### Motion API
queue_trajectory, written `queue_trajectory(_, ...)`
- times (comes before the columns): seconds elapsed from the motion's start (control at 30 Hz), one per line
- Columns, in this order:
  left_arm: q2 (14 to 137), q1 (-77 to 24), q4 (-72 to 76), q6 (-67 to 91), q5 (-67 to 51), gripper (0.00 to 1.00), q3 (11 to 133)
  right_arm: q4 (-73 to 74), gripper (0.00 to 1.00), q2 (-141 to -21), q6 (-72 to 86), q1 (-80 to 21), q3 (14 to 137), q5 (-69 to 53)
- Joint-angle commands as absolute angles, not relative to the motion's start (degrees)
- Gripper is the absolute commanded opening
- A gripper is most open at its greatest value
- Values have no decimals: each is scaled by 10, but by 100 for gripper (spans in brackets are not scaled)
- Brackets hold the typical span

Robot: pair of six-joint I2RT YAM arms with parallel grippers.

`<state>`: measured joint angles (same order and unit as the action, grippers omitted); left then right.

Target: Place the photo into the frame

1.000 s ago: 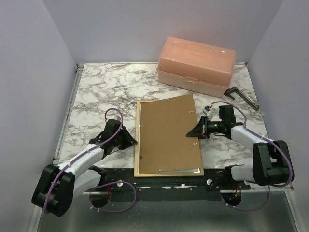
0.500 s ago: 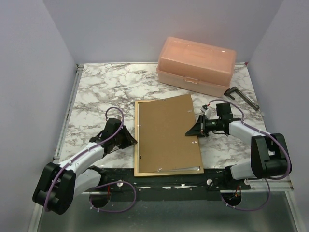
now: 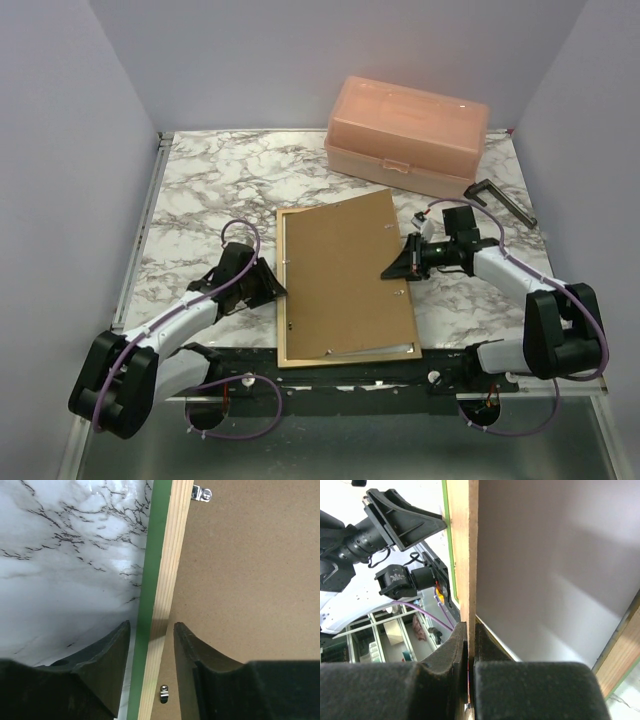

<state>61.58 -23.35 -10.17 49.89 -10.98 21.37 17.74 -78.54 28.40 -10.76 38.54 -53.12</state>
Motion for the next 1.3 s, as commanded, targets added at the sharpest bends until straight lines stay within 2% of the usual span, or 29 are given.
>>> queue_trajectory(0.0, 642, -253, -156, 486, -65, 38, 222, 262, 1, -771, 256, -116, 383, -471)
queue_trajectory(0.03, 646, -257, -162, 487, -57, 35, 227, 264, 1, -766, 257, -117, 383, -475)
queue_trajectory(0.1, 655, -267, -172, 486, -44, 21, 235, 267, 1, -756, 258, -117, 382, -476)
queue_trajectory(0.3, 678, -277, -178, 482, -33, 14, 250, 274, 1, -733, 259, -117, 390, -496)
queue_trajectory(1.27, 718, -285, -161, 433, -39, 13, 271, 191, 1, -791, 261, -117, 385, -575)
